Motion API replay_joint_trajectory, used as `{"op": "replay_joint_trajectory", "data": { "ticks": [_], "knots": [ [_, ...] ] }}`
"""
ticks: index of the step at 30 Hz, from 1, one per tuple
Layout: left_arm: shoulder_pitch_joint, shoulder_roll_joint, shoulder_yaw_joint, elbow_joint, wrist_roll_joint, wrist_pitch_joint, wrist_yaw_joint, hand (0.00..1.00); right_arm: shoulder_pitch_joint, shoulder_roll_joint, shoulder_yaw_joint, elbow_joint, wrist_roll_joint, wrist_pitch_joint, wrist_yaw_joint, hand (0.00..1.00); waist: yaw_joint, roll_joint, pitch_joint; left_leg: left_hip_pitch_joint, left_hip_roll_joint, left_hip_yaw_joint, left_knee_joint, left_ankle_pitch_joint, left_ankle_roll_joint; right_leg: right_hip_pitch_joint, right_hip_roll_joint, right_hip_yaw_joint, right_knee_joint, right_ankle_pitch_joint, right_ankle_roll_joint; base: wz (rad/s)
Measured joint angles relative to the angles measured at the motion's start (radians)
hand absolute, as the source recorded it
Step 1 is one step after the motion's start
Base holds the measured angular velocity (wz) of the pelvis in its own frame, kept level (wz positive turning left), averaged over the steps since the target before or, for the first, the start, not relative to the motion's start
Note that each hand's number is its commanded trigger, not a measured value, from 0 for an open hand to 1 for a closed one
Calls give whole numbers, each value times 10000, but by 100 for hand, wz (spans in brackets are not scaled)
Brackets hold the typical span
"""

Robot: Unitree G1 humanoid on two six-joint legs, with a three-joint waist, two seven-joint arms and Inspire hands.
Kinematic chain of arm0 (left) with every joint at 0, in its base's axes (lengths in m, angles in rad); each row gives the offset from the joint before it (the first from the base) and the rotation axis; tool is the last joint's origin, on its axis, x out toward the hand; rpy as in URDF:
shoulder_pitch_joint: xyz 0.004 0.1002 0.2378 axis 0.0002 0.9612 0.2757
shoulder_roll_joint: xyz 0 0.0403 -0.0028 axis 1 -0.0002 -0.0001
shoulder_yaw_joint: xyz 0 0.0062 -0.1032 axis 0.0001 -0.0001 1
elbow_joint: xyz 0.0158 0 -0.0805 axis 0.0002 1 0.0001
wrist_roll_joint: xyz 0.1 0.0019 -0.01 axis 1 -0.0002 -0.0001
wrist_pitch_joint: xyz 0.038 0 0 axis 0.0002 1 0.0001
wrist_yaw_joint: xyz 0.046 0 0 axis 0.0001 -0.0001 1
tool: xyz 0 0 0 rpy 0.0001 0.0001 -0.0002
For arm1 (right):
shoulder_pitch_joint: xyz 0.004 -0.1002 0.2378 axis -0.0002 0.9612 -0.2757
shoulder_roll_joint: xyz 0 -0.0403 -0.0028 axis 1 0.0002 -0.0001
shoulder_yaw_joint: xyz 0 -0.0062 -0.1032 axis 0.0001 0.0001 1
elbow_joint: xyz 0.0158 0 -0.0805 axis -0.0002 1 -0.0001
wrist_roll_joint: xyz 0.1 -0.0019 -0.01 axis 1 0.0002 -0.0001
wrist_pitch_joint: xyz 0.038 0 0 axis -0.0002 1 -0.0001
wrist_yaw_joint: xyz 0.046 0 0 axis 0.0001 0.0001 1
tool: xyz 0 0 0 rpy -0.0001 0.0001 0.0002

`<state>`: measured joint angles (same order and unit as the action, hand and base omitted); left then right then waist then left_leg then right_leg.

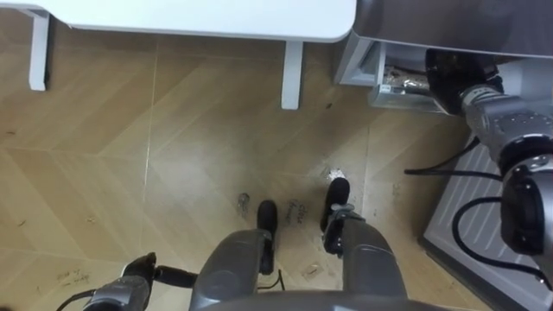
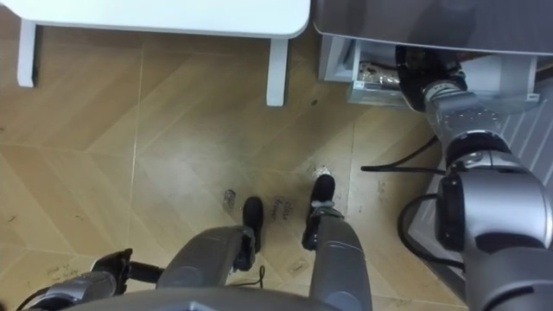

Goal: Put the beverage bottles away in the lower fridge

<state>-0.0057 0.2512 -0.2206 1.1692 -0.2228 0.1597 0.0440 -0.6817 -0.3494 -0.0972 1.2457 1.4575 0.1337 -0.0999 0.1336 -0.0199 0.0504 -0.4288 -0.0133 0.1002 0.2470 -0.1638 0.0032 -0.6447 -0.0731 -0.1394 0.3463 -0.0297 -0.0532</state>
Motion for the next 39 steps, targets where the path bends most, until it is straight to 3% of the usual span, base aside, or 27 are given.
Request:
{"op": "replay_joint_trajectory", "data": {
  "ticks": [12,20,28,31,36,39],
  "knots": [
    [0,11,5,-84,28,-3,232,0,-4,-155,363,156,-142,-16,-28,0,8,-31,-4,133,1,15,87,0,0,188,-32,-27,-9,27,-13,0],
    [39,10,22,-95,231,-3,224,0,79,-198,358,824,-196,-8,566,0,-14,-39,-9,382,59,28,95,11,18,611,56,-111,-335,138,7,1],
    [90,16,216,-90,513,-81,24,0,988,-500,335,1055,-1276,-8,1622,0,-438,-16,-36,869,78,30,90,10,21,1558,95,-332,-974,277,168,11],
    [116,33,529,-78,641,-106,-96,0,1174,-737,319,1042,-2409,-13,1678,0,-487,21,-95,1094,67,30,62,4,29,1823,107,-305,-1088,337,209,0],
    [158,78,931,-92,670,-206,-133,0,1599,-1144,322,798,-3744,-144,1766,0,-772,146,-305,1615,78,38,-162,-3,39,2316,88,-443,-1094,265,244,7],
    [287,73,1311,-104,802,-316,-158,0,2558,-1142,273,447,-4707,-123,2081,0,-829,43,-437,2305,130,49,-488,0,78,2877,162,-521,-1106,164,224,0]
  ]
}}
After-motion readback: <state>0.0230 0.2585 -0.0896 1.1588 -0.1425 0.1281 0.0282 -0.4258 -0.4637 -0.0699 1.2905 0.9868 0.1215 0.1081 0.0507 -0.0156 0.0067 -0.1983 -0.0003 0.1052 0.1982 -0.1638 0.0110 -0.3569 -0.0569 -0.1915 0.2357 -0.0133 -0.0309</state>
